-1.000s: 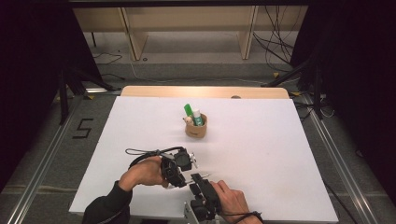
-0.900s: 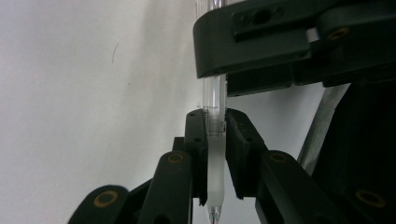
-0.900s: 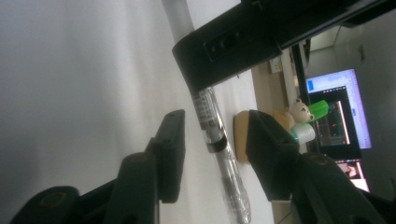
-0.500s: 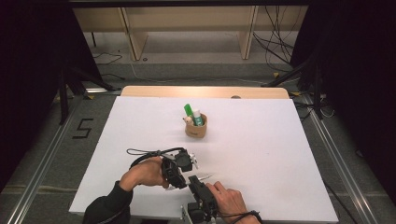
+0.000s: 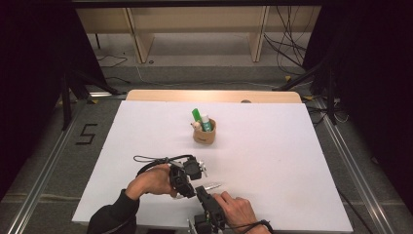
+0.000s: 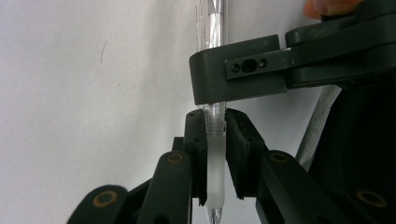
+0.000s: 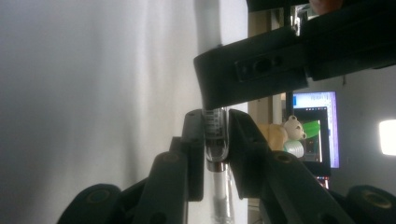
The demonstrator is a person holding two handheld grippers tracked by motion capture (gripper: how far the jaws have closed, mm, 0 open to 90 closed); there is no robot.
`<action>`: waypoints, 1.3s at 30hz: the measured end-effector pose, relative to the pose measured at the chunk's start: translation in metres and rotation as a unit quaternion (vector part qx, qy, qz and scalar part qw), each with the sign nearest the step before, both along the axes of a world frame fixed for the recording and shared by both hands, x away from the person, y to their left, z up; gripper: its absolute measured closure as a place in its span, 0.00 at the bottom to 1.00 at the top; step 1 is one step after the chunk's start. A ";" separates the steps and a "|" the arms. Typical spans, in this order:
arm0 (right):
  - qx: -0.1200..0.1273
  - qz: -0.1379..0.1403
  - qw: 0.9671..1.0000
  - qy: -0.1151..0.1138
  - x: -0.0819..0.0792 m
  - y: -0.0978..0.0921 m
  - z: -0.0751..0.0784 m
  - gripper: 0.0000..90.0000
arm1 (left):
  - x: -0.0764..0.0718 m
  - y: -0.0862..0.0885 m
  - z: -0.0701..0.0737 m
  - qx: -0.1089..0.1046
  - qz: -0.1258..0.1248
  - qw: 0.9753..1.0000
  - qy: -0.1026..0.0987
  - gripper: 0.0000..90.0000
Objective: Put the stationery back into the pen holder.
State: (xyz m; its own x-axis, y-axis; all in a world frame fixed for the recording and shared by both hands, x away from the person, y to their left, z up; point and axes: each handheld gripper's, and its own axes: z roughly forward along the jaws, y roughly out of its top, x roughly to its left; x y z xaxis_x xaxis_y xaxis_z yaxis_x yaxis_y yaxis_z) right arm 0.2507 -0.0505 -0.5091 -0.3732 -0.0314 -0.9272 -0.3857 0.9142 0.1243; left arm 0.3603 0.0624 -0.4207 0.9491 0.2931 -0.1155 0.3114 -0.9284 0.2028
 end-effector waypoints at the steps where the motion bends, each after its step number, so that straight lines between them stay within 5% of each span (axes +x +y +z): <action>1: -0.003 0.000 1.000 0.000 0.000 0.000 -0.001 0.88 | 0.000 0.000 0.000 0.000 0.001 1.000 0.000 0.87; 4: -0.006 0.002 1.000 0.001 0.000 0.001 -0.001 0.88 | 0.000 0.001 0.000 0.002 -0.001 1.000 0.000 0.85; 10: -0.007 -0.001 1.000 0.001 0.001 -0.003 -0.001 0.88 | 0.001 0.010 0.004 -0.002 -0.004 1.000 -0.009 0.64; 19: 0.002 -0.026 1.000 0.001 0.009 -0.018 0.002 0.88 | 0.005 0.031 0.012 -0.020 0.020 0.999 -0.028 0.46; 26: 0.008 -0.046 0.999 -0.002 0.018 -0.031 0.008 0.88 | 0.008 0.050 0.020 -0.064 0.053 0.995 -0.055 0.39; 30: 0.021 -0.060 0.998 0.002 0.023 -0.038 0.012 0.88 | 0.009 0.058 0.019 -0.072 0.067 0.993 -0.070 0.35; 32: 0.036 -0.067 0.997 0.012 0.025 -0.041 0.015 0.88 | 0.010 0.063 0.019 -0.085 0.074 0.991 -0.077 0.31; 35: 0.069 -0.074 0.994 0.033 0.029 -0.046 0.021 0.88 | 0.013 0.072 0.015 -0.117 0.095 0.984 -0.094 0.30; 37: 0.109 -0.080 0.990 0.048 0.033 -0.050 0.027 0.88 | 0.017 0.080 0.008 -0.138 0.119 0.976 -0.116 0.28; 39: 0.158 -0.086 0.980 0.082 0.039 -0.057 0.035 0.88 | 0.018 0.088 0.002 -0.161 0.141 0.969 -0.126 0.28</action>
